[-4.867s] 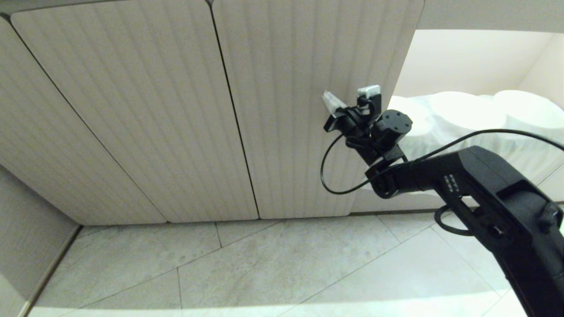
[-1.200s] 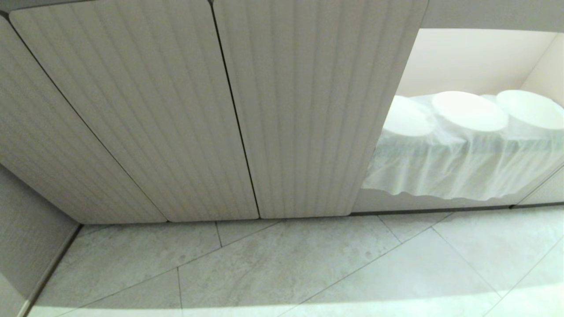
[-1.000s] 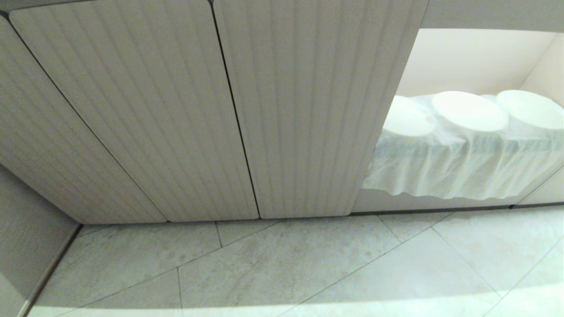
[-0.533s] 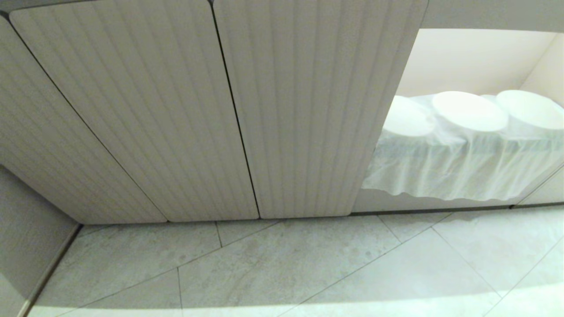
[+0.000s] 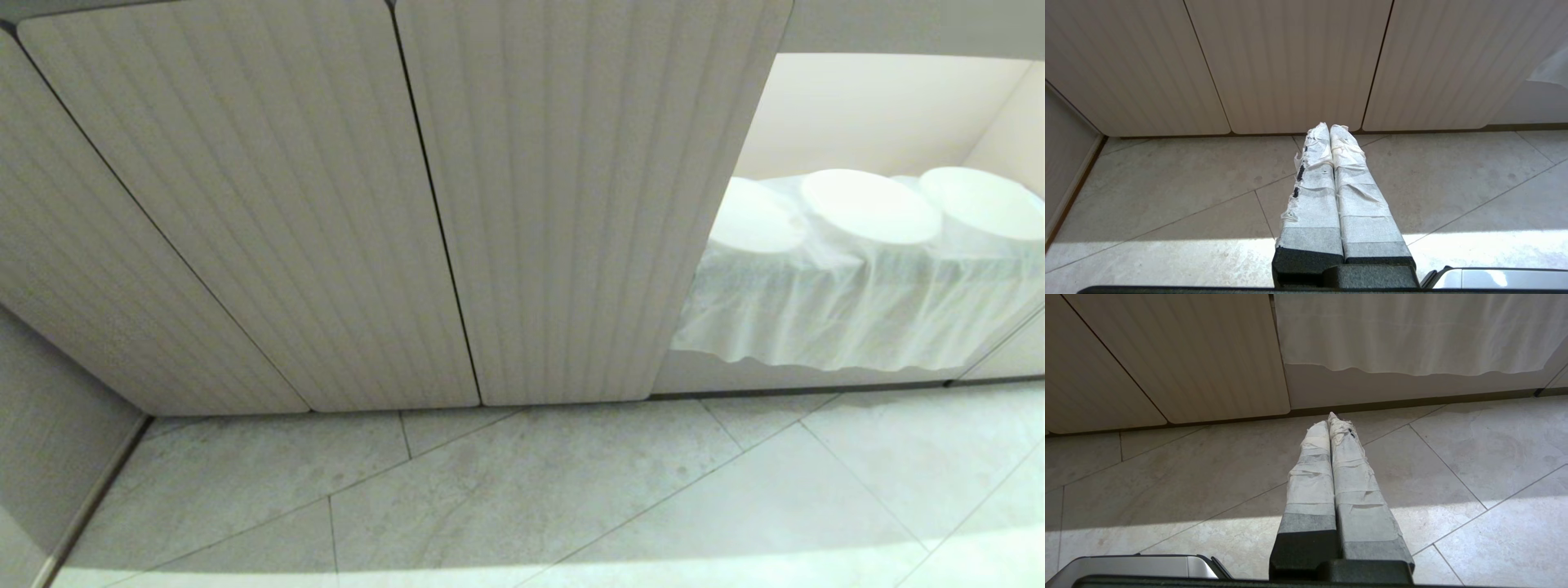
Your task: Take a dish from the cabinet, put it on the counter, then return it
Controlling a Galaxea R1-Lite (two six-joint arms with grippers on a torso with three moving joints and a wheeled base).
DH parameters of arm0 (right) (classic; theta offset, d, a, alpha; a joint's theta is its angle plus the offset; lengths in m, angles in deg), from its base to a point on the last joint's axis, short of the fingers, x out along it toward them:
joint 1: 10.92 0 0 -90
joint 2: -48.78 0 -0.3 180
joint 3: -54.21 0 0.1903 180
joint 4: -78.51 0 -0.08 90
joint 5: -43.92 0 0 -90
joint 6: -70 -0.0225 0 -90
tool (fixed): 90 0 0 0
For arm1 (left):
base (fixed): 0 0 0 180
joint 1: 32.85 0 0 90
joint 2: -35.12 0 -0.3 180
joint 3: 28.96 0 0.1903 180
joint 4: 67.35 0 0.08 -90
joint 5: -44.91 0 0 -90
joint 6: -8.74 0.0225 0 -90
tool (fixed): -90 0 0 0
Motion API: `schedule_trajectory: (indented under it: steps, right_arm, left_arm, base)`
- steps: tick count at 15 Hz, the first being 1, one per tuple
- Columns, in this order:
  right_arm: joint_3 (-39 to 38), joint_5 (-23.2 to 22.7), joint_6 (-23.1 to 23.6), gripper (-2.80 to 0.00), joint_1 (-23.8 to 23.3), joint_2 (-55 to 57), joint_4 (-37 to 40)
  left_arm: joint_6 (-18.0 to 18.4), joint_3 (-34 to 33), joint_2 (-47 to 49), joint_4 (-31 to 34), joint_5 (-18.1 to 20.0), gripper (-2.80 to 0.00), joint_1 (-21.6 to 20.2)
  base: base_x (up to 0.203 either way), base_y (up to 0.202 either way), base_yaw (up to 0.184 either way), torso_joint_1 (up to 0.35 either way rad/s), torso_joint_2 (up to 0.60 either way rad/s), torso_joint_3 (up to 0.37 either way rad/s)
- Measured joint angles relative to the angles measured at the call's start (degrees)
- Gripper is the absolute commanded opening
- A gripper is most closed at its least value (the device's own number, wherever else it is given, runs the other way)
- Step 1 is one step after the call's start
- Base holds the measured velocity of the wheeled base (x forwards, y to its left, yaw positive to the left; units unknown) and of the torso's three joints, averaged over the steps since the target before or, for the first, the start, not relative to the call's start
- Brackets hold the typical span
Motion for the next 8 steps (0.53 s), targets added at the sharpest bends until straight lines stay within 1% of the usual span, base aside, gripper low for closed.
schedule_trajectory:
  steps: [6, 8]
  right_arm:
    - [0.01, -0.04, 0.13, -2.8, -0.02, -0.13, 0.05]
    - [0.01, 1.06, -0.26, -2.8, -0.02, -0.13, -0.02]
  left_arm:
    - [0.0, 0.0, 0.0, 0.0, 0.0, -2.8, -0.02]
    - [0.02, 0.0, 0.0, -0.01, -0.02, -2.8, 0.01]
  base:
    - [0.0, 0.0, 0.0, 0.0, 0.0, 0.0]
    - [0.0, 0.0, 0.0, 0.0, 0.0, 0.0]
